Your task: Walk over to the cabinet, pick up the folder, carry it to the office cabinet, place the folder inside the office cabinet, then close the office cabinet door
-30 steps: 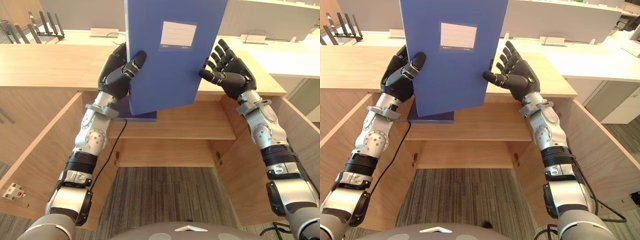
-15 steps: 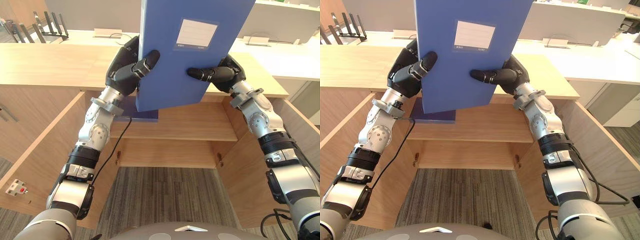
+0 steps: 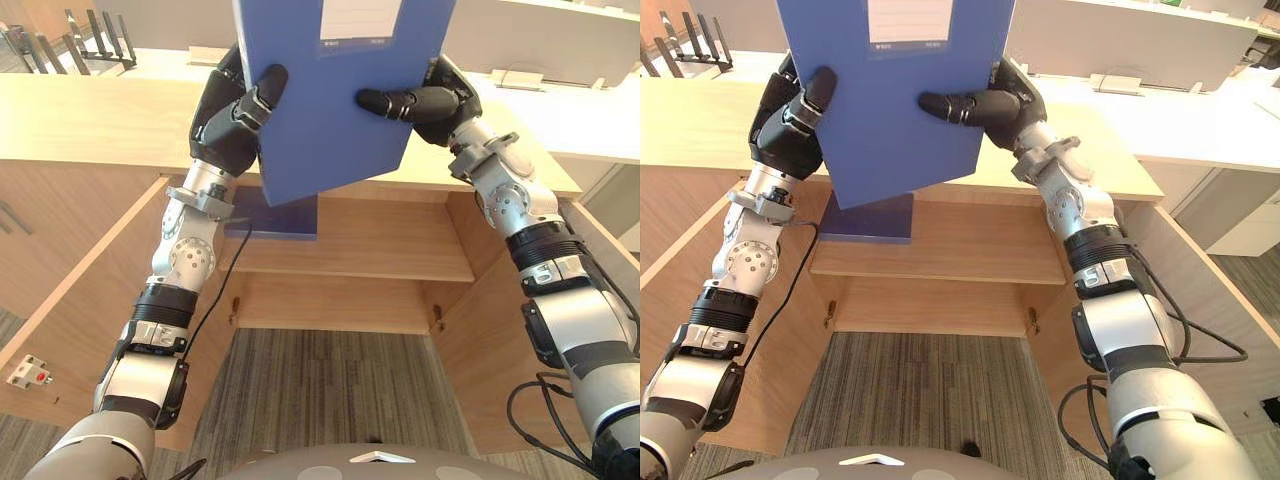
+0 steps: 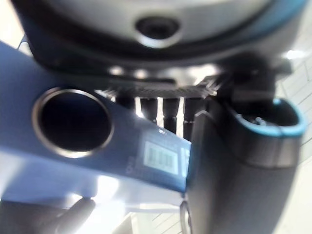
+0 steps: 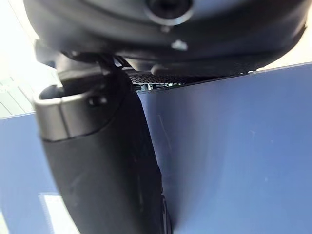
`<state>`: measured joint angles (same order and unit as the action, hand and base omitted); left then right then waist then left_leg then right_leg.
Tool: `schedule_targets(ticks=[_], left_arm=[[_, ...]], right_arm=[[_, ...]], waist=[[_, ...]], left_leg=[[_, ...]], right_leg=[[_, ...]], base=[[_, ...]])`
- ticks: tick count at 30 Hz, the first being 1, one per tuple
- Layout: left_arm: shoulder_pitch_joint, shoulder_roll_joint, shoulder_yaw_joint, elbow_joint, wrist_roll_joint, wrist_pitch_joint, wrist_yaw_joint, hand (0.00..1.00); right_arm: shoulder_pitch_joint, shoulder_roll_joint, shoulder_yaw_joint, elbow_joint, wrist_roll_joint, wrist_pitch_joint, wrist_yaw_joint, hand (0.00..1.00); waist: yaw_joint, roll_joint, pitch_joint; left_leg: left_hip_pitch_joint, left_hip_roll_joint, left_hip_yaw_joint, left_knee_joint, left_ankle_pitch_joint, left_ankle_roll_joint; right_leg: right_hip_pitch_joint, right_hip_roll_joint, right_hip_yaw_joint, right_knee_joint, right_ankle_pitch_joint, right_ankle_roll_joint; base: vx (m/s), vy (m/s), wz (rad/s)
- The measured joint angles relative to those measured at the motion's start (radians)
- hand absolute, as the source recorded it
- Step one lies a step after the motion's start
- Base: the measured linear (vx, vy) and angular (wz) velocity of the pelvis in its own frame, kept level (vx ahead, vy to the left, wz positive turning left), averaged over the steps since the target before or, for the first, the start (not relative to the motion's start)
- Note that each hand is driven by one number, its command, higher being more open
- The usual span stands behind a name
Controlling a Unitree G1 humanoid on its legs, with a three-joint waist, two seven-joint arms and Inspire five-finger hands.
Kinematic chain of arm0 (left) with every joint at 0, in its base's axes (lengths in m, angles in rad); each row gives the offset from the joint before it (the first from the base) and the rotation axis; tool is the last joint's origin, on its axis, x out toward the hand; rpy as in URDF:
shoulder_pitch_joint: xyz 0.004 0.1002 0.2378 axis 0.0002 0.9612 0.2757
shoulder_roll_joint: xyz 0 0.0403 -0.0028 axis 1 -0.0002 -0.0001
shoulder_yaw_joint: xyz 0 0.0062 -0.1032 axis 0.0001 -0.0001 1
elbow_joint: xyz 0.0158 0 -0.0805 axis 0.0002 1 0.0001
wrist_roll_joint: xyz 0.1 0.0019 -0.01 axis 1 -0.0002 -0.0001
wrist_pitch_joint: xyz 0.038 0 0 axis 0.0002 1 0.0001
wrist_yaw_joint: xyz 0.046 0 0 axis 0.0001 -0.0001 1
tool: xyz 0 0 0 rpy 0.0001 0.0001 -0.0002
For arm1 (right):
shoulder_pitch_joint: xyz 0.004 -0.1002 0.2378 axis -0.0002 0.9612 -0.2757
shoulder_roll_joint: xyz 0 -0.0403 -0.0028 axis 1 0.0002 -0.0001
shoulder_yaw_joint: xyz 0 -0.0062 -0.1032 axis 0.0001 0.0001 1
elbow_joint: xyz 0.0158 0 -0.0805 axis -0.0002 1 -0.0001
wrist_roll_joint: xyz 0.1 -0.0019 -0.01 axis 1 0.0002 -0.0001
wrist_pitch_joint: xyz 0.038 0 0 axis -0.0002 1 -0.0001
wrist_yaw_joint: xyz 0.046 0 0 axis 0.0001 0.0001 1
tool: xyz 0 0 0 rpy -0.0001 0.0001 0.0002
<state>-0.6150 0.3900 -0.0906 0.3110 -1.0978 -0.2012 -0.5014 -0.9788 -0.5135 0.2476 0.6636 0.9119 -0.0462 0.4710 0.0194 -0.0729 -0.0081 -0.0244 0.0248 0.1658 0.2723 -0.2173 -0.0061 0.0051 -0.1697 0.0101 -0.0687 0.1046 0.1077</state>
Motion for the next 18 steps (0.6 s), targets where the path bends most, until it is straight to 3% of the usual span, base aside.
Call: schedule_targets(ticks=[8, 18], left_arm=[[0.045, -0.028, 0.018, 0.021, -0.071, -0.040, 0.018, 0.00], [0.154, -0.043, -0.006, 0.013, -0.070, -0.036, 0.033, 0.00]], right_arm=[[0.009, 0.073, -0.008, 0.000, 0.042, -0.046, -0.020, 0.00], [0.141, 0.142, -0.002, -0.015, 0.041, -0.071, -0.085, 0.00]], waist=[[0.006, 0.021, 0.018], [0.003, 0.026, 0.021]], left_leg=[[0.003, 0.002, -0.010, -0.006, 0.004, -0.005], [0.035, 0.007, -0.010, -0.063, 0.030, -0.017]], right_leg=[[0.011, 0.002, -0.013, -0.008, 0.004, 0.000], [0.016, 0.011, -0.031, -0.008, 0.004, 0.000]], base=[[-0.03, -0.025, 0.03], [-0.02, -0.044, 0.00]])
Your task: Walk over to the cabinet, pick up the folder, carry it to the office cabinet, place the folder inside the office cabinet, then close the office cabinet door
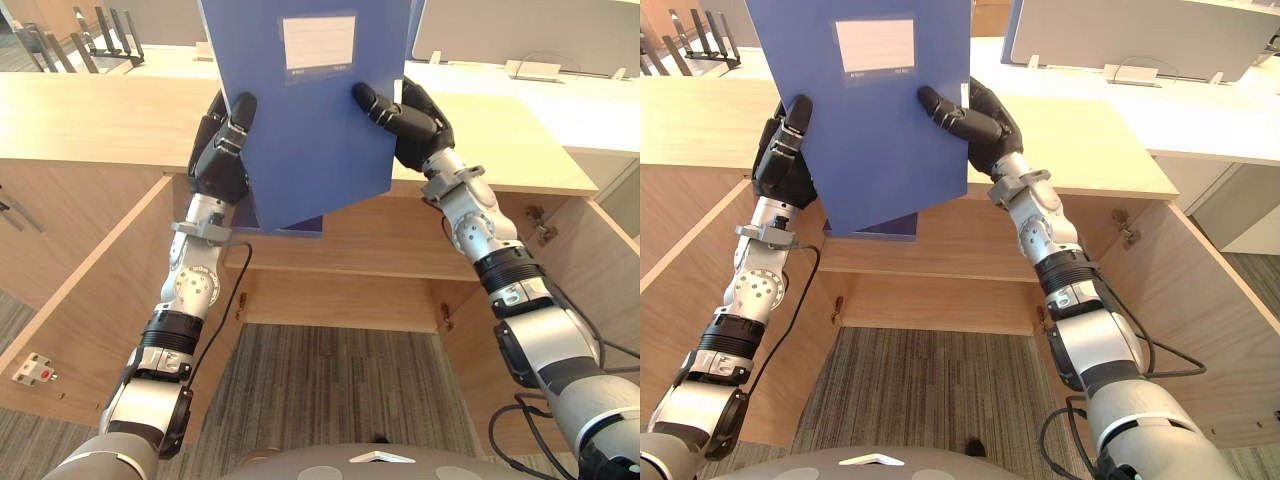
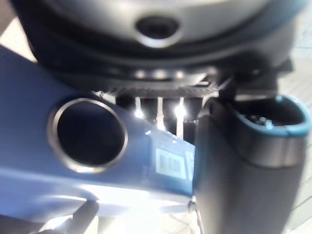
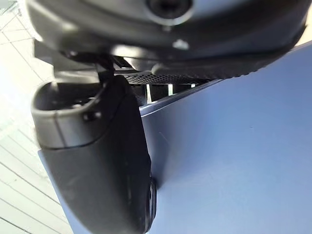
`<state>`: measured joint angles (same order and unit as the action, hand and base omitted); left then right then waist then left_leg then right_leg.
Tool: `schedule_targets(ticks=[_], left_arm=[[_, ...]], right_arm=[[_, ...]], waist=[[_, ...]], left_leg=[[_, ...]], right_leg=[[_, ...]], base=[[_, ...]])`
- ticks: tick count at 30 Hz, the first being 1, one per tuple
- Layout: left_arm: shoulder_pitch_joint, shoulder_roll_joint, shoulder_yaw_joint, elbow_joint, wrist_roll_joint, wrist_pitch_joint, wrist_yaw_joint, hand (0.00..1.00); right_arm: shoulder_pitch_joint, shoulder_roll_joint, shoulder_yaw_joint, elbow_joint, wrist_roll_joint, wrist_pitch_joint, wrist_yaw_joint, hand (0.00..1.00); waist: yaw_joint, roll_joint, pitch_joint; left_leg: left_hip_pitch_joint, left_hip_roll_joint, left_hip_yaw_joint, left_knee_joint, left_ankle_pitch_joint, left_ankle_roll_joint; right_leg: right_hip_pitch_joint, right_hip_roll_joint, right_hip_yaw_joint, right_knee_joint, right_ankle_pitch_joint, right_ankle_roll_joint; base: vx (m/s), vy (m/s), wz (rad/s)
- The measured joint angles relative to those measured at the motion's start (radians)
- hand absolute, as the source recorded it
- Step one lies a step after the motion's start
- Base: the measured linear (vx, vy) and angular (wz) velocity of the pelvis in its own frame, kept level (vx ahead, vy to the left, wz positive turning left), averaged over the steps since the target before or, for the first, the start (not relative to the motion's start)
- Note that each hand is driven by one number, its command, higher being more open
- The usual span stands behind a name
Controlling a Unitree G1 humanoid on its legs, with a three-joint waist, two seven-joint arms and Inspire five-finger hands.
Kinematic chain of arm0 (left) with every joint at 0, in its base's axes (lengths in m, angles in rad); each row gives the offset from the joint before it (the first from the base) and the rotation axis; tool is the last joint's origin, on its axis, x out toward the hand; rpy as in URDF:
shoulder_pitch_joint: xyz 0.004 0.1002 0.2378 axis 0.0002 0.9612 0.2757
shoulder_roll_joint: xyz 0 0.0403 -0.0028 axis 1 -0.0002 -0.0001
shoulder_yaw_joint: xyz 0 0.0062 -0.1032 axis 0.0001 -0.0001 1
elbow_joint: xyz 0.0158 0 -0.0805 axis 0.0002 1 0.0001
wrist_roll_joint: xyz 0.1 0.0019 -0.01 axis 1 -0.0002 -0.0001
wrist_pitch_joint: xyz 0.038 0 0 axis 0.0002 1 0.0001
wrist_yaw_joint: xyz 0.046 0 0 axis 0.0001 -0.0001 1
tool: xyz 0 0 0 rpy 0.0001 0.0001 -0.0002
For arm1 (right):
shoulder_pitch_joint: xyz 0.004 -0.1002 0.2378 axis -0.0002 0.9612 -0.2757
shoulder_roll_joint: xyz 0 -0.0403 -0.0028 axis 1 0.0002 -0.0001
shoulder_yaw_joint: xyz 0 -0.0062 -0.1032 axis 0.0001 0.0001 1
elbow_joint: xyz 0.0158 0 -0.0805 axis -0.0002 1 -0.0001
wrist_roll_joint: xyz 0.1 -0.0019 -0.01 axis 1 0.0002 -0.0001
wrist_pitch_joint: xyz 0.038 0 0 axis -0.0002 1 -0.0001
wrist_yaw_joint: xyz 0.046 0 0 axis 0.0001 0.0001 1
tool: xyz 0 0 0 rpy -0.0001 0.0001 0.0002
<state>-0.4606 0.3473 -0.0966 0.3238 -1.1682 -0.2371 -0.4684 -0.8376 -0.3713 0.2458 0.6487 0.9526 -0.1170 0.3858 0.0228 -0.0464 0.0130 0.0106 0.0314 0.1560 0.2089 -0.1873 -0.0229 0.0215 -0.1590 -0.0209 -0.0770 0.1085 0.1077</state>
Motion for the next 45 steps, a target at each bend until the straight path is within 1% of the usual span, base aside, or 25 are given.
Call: schedule_targets(ticks=[7, 8, 14, 16, 19, 24, 27, 29, 33, 37, 39, 41, 45], left_arm=[[0.055, -0.018, -0.008, 0.000, 0.002, 0.015, 0.007, 0.00], [0.060, -0.018, -0.008, 0.000, 0.001, 0.015, 0.007, 1.00], [0.079, -0.018, -0.008, 0.000, 0.002, 0.015, 0.013, 1.00], [0.084, -0.018, -0.010, 0.000, 0.005, 0.015, 0.023, 1.00], [0.122, -0.018, -0.018, 0.000, 0.007, 0.014, 0.037, 1.00], [0.216, -0.019, -0.017, -0.002, 0.081, 0.014, 0.081, 1.00], [0.281, -0.035, 0.017, -0.010, 0.126, 0.020, 0.114, 1.00], [0.322, -0.061, 0.063, -0.010, 0.163, 0.027, 0.140, 1.00], [0.387, -0.081, 0.137, -0.010, 0.204, 0.044, 0.184, 1.00], [0.439, -0.107, 0.176, -0.010, 0.268, 0.045, 0.213, 1.00], [0.471, -0.124, 0.193, -0.010, 0.277, 0.045, 0.223, 1.00], [0.479, -0.143, 0.205, -0.010, 0.278, 0.045, 0.232, 1.00], [0.487, -0.160, 0.214, -0.010, 0.278, 0.045, 0.239, 1.00]], right_arm=[[0.081, 0.013, 0.021, -0.028, 0.000, -0.002, -0.026, 0.00], [0.083, 0.014, 0.024, -0.028, 0.000, -0.002, -0.028, 0.00], [0.091, 0.014, 0.061, -0.030, 0.016, -0.002, -0.052, 0.00], [0.112, 0.014, 0.061, -0.057, 0.016, -0.003, -0.061, 0.00], [0.159, 0.014, 0.075, -0.091, 0.016, -0.003, -0.076, 0.00], [0.260, 0.035, 0.097, -0.116, 0.016, 0.010, -0.091, 0.00], [0.334, 0.061, 0.098, -0.137, 0.016, 0.019, -0.092, 0.00], [0.393, 0.078, 0.101, -0.168, 0.016, 0.034, -0.091, 0.00], [0.437, 0.108, 0.117, -0.212, 0.014, 0.047, -0.086, 0.00], [0.442, 0.110, 0.120, -0.231, -0.005, 0.056, -0.084, 0.00], [0.442, 0.110, 0.115, -0.238, -0.005, 0.056, -0.084, 0.00], [0.442, 0.109, 0.116, -0.247, -0.005, 0.060, -0.084, 0.00], [0.443, 0.110, 0.117, -0.250, -0.005, 0.063, -0.085, 0.00]], waist=[[0.000, 0.004, 0.002], [0.000, 0.005, 0.002], [0.002, 0.008, 0.002], [0.003, 0.009, 0.001], [0.003, 0.013, -0.001], [0.002, 0.013, -0.001], [0.003, 0.013, -0.001], [0.005, 0.014, 0.000], [0.002, 0.018, 0.002], [0.009, 0.019, 0.003], [0.020, 0.019, 0.003], [0.029, 0.019, 0.005], [0.032, 0.019, 0.005]], left_leg=[[0.002, 0.005, -0.001, -0.005, 0.004, -0.004], [0.002, 0.005, -0.001, -0.006, 0.004, -0.004], [0.002, 0.005, -0.003, -0.009, 0.011, -0.009], [0.002, 0.006, -0.004, -0.011, 0.014, -0.010], [0.007, 0.006, -0.006, -0.022, 0.022, -0.012], [0.007, 0.013, -0.006, -0.024, 0.027, -0.019], [0.005, 0.015, -0.006, -0.033, 0.036, -0.021], [0.003, 0.015, -0.006, -0.039, 0.042, -0.023], [-0.004, 0.016, -0.001, -0.038, 0.045, -0.025], [-0.007, 0.016, -0.002, -0.037, 0.045, -0.025], [-0.013, 0.015, 0.000, -0.037, 0.044, -0.025], [-0.024, 0.015, -0.002, -0.034, 0.045, -0.025], [-0.026, 0.015, -0.012, -0.035, 0.045, -0.025]], right_leg=[[0.000, 0.005, -0.003, 0.000, 0.000, 0.000], [0.000, 0.005, -0.003, -0.001, 0.000, 0.000], [0.000, 0.006, -0.004, -0.001, 0.000, 0.000], [0.001, 0.006, -0.004, -0.001, 0.000, 0.000], [0.002, 0.007, -0.005, -0.001, 0.000, 0.000], [0.001, 0.013, -0.004, -0.001, 0.001, -0.001], [-0.006, 0.016, -0.003, -0.001, 0.001, -0.001], [-0.011, 0.017, -0.001, -0.001, 0.001, -0.002], [-0.021, 0.018, 0.003, -0.001, 0.002, -0.004], [-0.023, 0.018, 0.006, -0.001, 0.001, -0.005], [-0.031, 0.018, 0.011, -0.001, 0.001, -0.005], [-0.040, 0.018, 0.010, -0.001, 0.001, -0.005], [-0.036, 0.018, 0.002, -0.001, 0.001, -0.005]], base=[[-0.03, -0.031, 0.00], [-0.05, -0.036, 0.00], [-0.05, -0.030, 0.01], [-0.06, -0.036, 0.03], [-0.06, -0.038, 0.02], [-0.05, -0.040, -0.01], [-0.06, -0.043, -0.01], [-0.06, -0.037, -0.01], [-0.06, -0.028, -0.05], [-0.05, -0.007, 0.00], [-0.04, -0.002, -0.03], [0.00, 0.000, 0.00], [-0.01, -0.004, 0.07]])
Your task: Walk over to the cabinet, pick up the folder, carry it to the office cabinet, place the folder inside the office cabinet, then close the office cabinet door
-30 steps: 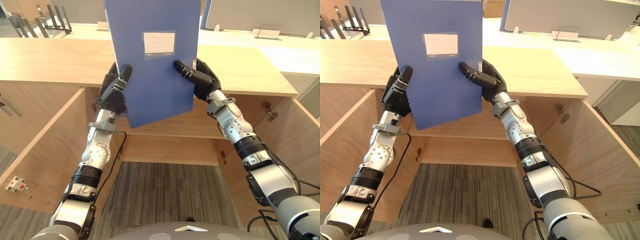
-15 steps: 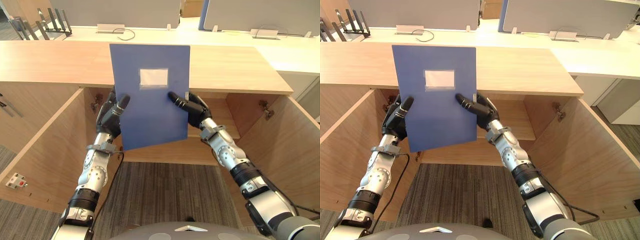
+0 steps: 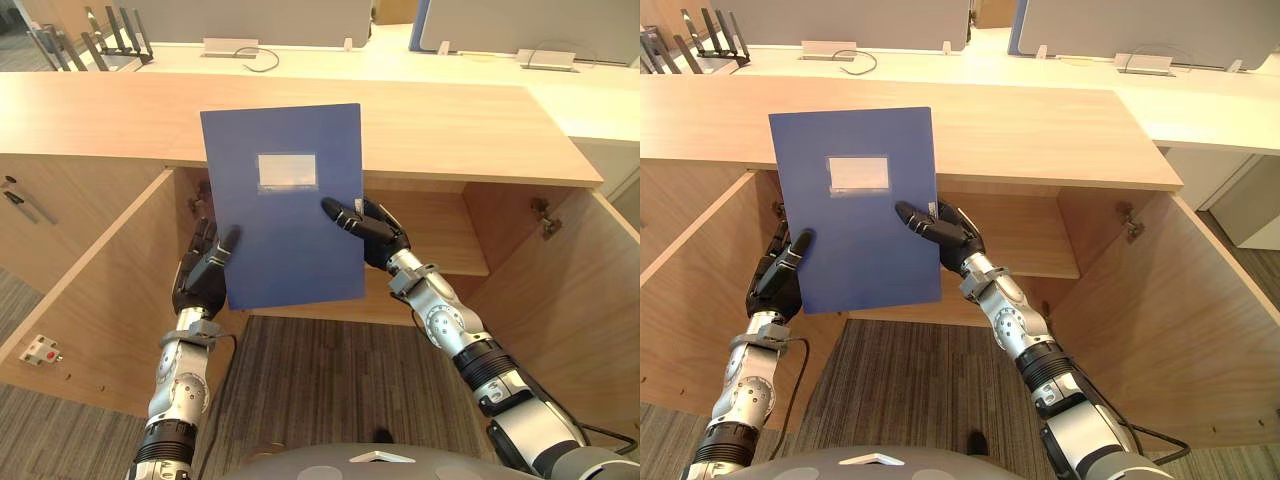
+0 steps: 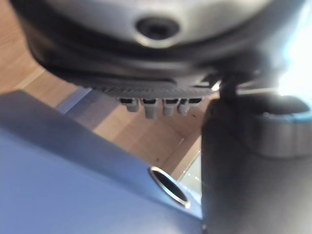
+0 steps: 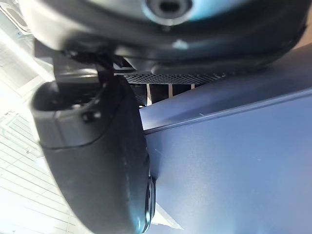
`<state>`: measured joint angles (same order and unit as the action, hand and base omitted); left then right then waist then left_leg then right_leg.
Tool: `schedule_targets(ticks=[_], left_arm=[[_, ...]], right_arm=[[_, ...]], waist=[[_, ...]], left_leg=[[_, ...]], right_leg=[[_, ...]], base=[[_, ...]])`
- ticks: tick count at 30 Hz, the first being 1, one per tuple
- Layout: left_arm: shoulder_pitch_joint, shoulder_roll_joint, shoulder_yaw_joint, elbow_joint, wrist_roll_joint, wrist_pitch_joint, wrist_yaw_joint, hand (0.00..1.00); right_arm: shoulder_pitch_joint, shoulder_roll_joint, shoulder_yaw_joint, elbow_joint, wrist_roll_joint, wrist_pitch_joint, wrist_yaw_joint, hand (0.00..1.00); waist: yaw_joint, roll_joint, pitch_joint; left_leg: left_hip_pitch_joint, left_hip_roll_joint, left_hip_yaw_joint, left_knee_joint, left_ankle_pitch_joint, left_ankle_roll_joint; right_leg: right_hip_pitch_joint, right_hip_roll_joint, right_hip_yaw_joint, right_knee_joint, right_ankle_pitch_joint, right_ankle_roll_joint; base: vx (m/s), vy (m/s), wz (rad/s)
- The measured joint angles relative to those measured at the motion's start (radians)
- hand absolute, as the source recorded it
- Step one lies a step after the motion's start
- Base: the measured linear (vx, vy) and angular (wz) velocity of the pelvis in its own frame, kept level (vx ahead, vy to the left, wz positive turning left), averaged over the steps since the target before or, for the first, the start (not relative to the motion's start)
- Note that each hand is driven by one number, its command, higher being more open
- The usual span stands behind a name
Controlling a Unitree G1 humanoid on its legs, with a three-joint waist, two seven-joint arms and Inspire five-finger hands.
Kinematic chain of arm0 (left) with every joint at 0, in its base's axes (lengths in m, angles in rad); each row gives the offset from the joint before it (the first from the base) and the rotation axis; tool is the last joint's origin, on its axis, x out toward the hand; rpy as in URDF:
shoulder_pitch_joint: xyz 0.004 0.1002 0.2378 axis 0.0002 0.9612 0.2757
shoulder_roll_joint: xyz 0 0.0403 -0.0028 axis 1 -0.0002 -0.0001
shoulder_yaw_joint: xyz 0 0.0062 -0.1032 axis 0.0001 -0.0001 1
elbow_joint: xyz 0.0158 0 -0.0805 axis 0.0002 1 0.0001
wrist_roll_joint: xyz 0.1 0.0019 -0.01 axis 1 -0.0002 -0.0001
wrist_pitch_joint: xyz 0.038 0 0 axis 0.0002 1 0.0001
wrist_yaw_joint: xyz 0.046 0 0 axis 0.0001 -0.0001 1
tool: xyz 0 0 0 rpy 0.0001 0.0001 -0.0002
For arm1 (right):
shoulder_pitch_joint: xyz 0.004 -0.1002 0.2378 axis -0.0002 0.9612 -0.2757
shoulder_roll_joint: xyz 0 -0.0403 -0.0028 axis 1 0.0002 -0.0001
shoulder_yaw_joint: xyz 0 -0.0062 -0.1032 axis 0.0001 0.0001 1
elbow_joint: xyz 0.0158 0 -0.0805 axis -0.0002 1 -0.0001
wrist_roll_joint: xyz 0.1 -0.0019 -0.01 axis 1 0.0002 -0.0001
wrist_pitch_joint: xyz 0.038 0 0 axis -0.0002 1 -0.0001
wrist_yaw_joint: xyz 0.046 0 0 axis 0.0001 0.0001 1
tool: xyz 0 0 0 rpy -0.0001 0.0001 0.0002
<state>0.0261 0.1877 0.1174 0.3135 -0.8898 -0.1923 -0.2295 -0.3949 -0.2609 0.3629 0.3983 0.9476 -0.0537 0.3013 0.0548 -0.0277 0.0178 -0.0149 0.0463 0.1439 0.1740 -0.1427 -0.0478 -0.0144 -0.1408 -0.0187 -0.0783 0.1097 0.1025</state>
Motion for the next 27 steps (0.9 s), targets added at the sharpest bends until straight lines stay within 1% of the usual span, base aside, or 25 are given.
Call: schedule_targets(ticks=[9, 13, 15, 17, 19, 20, 24, 26, 27], left_arm=[[0.025, -0.039, 0.017, 0.017, 0.000, 0.000, 0.004, 1.00], [0.027, -0.059, 0.021, 0.084, 0.007, -0.003, 0.010, 1.00], [0.043, -0.064, 0.023, 0.142, 0.008, -0.003, 0.014, 1.00], [0.066, -0.074, 0.044, 0.207, 0.019, 0.002, 0.031, 1.00], [0.062, -0.082, 0.122, 0.344, 0.038, 0.027, 0.120, 1.00], [0.069, -0.081, 0.182, 0.441, 0.036, 0.045, 0.166, 1.00], [0.109, -0.081, 0.270, 0.526, 0.036, 0.066, 0.206, 1.00], [0.110, -0.079, 0.324, 0.548, 0.036, 0.066, 0.209, 1.00], [0.111, -0.078, 0.334, 0.551, 0.036, 0.066, 0.209, 1.00]], right_arm=[[0.011, 0.000, 0.005, 0.000, 0.000, 0.019, -0.002, 0.00], [0.049, -0.009, 0.015, 0.001, -0.002, 0.021, -0.008, 0.00], [0.088, -0.028, 0.019, 0.005, -0.022, 0.025, -0.008, 0.00], [0.116, -0.059, 0.025, 0.016, -0.041, 0.034, -0.008, 0.00], [0.136, -0.091, 0.026, 0.027, -0.039, 0.067, 0.027, 0.00], [0.148, -0.103, 0.026, 0.026, -0.041, 0.069, 0.050, 0.00], [0.148, -0.126, 0.003, 0.026, -0.079, 0.070, 0.057, 0.00], [0.147, -0.139, -0.038, 0.026, -0.109, 0.070, 0.059, 0.00], [0.146, -0.139, -0.050, 0.028, -0.119, 0.070, 0.059, 0.00]], waist=[[0.003, 0.000, 0.000], [0.004, 0.000, 0.000], [0.010, 0.000, 0.000], [0.005, 0.000, 0.000], [-0.009, 0.000, 0.000], [-0.021, -0.001, 0.001], [-0.022, -0.003, 0.002], [-0.004, -0.008, 0.005], [-0.001, -0.008, 0.005]], left_leg=[[0.001, 0.000, -0.003, -0.001, 0.000, 0.000], [0.001, -0.001, -0.004, -0.002, 0.001, 0.000], [0.001, -0.001, -0.005, -0.004, 0.001, 0.000], [0.000, -0.002, -0.005, -0.006, 0.002, 0.000], [0.003, -0.002, -0.005, -0.013, 0.005, 0.000], [0.006, -0.002, -0.006, -0.023, 0.010, 0.002], [0.007, -0.004, -0.010, -0.029, 0.016, 0.004], [0.010, -0.008, -0.017, -0.043, 0.029, 0.002], [0.010, -0.008, -0.018, -0.044, 0.031, 0.002]], right_leg=[[0.002, 0.000, -0.001, 0.000, 0.000, 0.000], [0.002, 0.000, -0.005, 0.000, 0.000, -0.001], [0.001, 0.000, -0.008, 0.000, 0.000, -0.001], [-0.001, 0.000, -0.010, 0.000, 0.000, 0.000], [-0.002, 0.000, -0.013, 0.000, 0.000, 0.000], [-0.002, 0.000, -0.016, 0.000, 0.000, 0.000], [-0.002, -0.001, -0.021, -0.001, 0.000, 0.001], [-0.002, -0.005, -0.028, -0.001, 0.001, 0.001], [-0.003, -0.005, -0.029, -0.001, 0.001, 0.001]], base=[[-0.02, -0.004, 0.01], [-0.04, -0.009, 0.01], [0.00, 0.000, 0.00], [0.00, 0.000, 0.00], [0.00, 0.000, 0.00], [0.00, 0.000, 0.00], [-0.02, -0.007, 0.05], [-0.05, -0.015, 0.10], [-0.07, -0.017, 0.10]])
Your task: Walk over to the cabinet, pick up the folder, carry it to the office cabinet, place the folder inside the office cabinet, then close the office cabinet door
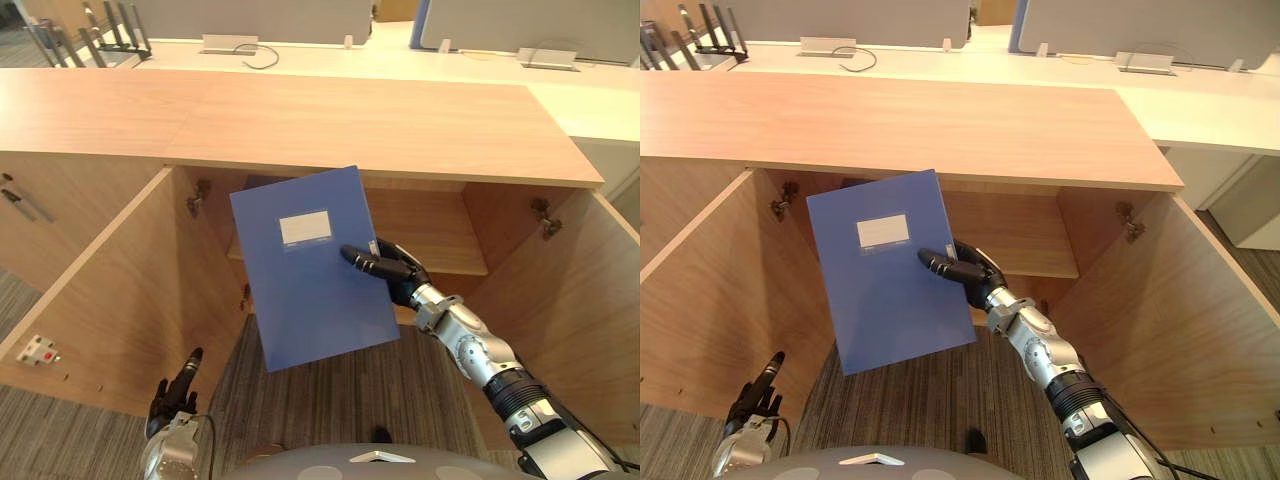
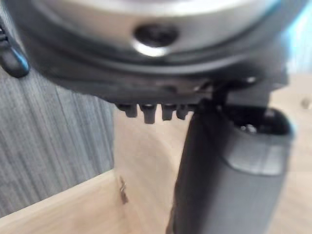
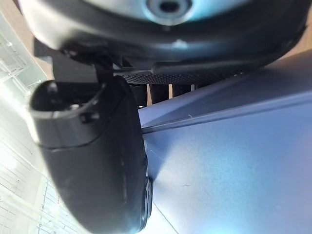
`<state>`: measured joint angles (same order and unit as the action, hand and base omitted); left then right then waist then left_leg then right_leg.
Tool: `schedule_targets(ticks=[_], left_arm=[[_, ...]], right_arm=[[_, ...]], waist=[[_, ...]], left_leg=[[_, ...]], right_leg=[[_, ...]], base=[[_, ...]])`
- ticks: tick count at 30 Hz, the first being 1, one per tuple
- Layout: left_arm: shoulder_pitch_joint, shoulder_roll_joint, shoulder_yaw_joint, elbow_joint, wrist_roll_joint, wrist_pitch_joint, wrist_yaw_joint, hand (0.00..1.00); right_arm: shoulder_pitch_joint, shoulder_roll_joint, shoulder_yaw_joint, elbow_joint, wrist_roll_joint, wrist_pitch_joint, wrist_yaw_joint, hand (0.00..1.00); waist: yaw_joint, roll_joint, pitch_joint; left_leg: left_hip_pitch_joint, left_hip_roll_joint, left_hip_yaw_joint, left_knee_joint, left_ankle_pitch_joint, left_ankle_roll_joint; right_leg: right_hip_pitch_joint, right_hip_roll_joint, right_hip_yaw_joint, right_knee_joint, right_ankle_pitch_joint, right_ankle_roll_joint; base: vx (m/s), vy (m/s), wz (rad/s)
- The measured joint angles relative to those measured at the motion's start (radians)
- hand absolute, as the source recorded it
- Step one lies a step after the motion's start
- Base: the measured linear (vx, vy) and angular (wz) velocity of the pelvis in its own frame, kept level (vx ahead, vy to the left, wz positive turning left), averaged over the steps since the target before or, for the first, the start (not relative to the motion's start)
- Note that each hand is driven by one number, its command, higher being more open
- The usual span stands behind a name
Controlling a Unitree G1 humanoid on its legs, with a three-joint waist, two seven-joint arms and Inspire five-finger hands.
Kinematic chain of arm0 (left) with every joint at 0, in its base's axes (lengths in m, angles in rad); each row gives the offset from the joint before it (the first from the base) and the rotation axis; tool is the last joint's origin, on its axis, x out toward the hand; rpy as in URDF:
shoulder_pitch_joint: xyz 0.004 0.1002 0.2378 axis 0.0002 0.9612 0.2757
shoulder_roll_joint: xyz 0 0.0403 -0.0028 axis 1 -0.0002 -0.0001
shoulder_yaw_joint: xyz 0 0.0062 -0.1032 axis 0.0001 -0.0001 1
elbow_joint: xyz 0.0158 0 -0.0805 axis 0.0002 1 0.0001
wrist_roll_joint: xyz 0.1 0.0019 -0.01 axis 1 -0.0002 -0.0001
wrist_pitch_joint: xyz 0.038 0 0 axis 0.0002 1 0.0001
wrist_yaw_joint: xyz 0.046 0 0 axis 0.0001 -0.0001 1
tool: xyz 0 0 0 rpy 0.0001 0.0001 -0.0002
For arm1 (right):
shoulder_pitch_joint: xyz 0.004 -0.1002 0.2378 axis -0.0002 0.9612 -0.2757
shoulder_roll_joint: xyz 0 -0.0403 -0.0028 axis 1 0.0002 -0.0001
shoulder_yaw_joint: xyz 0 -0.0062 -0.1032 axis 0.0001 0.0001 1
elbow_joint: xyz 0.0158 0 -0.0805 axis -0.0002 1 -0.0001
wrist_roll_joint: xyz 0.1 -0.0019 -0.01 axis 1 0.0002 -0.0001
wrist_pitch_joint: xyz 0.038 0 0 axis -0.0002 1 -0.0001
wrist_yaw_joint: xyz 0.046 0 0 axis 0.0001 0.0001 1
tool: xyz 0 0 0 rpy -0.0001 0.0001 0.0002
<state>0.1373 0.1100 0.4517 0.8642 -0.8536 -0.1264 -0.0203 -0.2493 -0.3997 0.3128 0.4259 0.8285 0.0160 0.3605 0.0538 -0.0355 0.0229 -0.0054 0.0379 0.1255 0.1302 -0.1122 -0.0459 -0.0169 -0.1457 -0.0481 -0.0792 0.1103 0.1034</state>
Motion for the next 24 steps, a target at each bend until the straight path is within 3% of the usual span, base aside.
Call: schedule_targets(ticks=[8, 13, 24], left_arm=[[0.017, 0.010, 0.037, 0.070, 0.005, 0.001, 0.000, 1.00], [0.021, 0.007, 0.036, 0.073, 0.036, 0.004, -0.007, 1.00], [0.030, 0.004, -0.048, 0.144, 0.184, 0.043, -0.078, 1.00]], right_arm=[[-0.004, -0.001, -0.135, 0.016, 0.000, -0.003, -0.033, 0.00], [-0.004, -0.001, -0.147, 0.035, -0.040, -0.004, -0.042, 0.00], [-0.002, 0.001, -0.105, 0.253, -0.447, -0.001, -0.026, 0.00]], waist=[[-0.007, -0.002, 0.002], [-0.008, -0.003, 0.003], [-0.004, -0.001, 0.019]], left_leg=[[0.015, -0.012, -0.010, -0.036, 0.023, -0.003], [0.015, -0.011, -0.010, -0.038, 0.023, -0.003], [0.016, -0.012, -0.011, -0.035, 0.022, -0.003]], right_leg=[[-0.002, -0.010, -0.005, -0.005, 0.000, 0.000], [-0.003, -0.009, -0.005, -0.005, 0.000, 0.001], [-0.001, -0.010, -0.005, -0.005, 0.000, 0.001]], base=[[-0.07, -0.006, 0.03], [0.00, 0.000, 0.00], [-0.01, -0.001, 0.00]])
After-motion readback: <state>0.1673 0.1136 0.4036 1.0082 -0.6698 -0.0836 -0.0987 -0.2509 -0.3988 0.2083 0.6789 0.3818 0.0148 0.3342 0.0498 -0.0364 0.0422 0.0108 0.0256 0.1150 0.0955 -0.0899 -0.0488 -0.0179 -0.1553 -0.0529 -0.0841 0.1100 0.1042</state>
